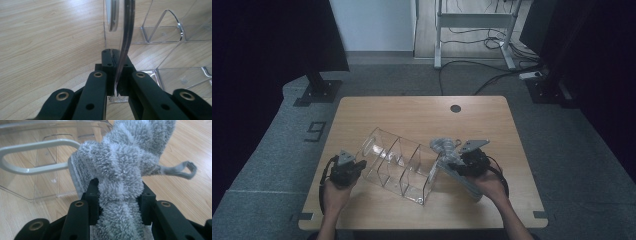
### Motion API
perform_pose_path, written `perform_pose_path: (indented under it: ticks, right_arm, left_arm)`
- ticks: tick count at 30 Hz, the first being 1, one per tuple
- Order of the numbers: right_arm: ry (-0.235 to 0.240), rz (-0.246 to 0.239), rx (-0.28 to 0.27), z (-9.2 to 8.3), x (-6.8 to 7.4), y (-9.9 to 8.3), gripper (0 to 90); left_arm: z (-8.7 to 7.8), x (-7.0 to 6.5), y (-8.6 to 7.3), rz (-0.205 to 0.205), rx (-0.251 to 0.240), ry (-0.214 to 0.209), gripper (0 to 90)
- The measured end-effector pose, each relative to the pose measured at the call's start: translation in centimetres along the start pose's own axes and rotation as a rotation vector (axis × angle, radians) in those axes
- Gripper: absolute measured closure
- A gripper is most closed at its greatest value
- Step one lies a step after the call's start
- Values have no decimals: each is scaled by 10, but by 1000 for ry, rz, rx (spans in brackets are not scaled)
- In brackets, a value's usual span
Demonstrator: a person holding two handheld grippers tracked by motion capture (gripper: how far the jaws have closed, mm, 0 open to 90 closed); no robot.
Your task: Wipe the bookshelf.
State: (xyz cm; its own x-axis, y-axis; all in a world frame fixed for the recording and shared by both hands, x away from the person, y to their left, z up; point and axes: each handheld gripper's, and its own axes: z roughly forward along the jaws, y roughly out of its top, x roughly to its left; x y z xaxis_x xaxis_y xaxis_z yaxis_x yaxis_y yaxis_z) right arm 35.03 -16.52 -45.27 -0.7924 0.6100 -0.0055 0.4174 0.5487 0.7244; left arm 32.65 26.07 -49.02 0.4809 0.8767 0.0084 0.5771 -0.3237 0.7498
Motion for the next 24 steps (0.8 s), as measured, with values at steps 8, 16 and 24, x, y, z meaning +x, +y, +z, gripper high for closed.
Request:
perform_pose_path:
  ticks: [8, 16, 24]
  right_arm:
    - [12, -54, 5, 9, 13, 9, 625]
    - [20, -65, 2, 7, 17, 10, 626]
    - [47, -83, -11, 1, 28, 10, 626]
  left_arm:
    - [1, -2, 1, 3, 4, 13, 872]
    - [1, -6, 3, -1, 17, 43, 873]
    - [1, -9, 3, -12, 23, 63, 874]
